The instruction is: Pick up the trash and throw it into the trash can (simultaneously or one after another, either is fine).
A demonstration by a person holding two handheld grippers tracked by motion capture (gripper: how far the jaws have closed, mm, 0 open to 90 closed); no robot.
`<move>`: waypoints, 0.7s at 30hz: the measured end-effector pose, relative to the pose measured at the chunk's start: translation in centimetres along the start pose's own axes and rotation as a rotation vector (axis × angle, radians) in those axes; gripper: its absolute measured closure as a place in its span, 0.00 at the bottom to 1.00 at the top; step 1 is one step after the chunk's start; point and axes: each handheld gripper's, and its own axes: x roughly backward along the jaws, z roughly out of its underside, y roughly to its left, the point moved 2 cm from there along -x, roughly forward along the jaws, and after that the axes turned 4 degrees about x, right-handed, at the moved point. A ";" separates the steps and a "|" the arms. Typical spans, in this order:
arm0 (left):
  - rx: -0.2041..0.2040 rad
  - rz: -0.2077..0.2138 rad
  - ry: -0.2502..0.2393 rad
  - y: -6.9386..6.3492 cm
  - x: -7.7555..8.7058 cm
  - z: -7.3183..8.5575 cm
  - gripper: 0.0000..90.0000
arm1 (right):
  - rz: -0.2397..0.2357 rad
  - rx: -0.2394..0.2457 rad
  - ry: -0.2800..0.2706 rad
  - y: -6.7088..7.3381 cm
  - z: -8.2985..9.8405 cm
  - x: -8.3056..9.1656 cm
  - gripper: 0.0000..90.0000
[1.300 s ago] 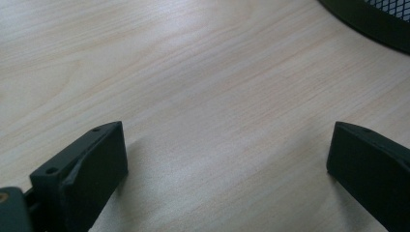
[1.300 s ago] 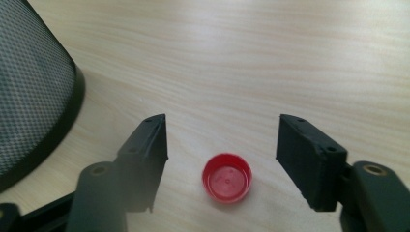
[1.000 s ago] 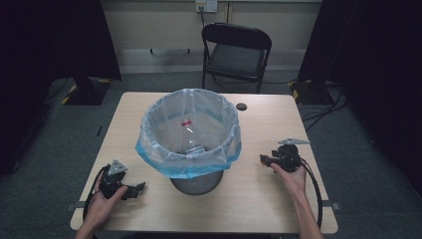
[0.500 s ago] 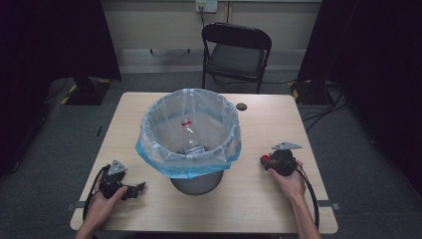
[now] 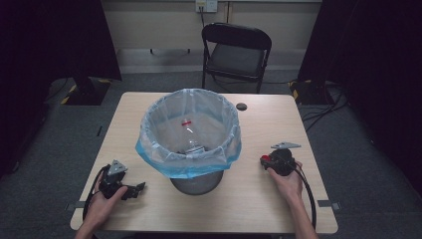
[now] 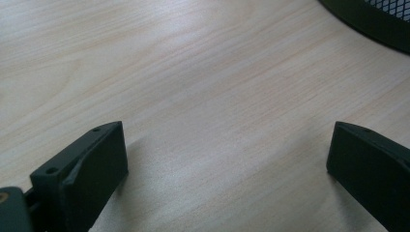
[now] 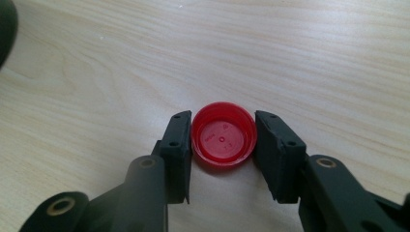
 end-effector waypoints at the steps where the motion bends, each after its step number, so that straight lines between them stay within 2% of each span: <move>1: 0.000 0.000 0.000 0.0 0.0 0.0 0.00 | -0.005 -0.010 0.000 0.0 0.0 0.0 0.66; 6: 0.001 0.000 -0.001 0.0 0.0 0.0 0.00 | -0.023 -0.039 -0.006 -0.3 -0.1 0.3 0.66; 16: 0.001 0.000 -0.001 0.0 0.0 0.0 0.00 | -0.064 -0.054 -0.045 -0.4 -0.4 1.1 0.66; 21: 0.000 0.000 0.000 0.0 0.0 0.0 0.00 | -0.083 -0.067 -0.083 -0.4 -0.7 1.3 0.66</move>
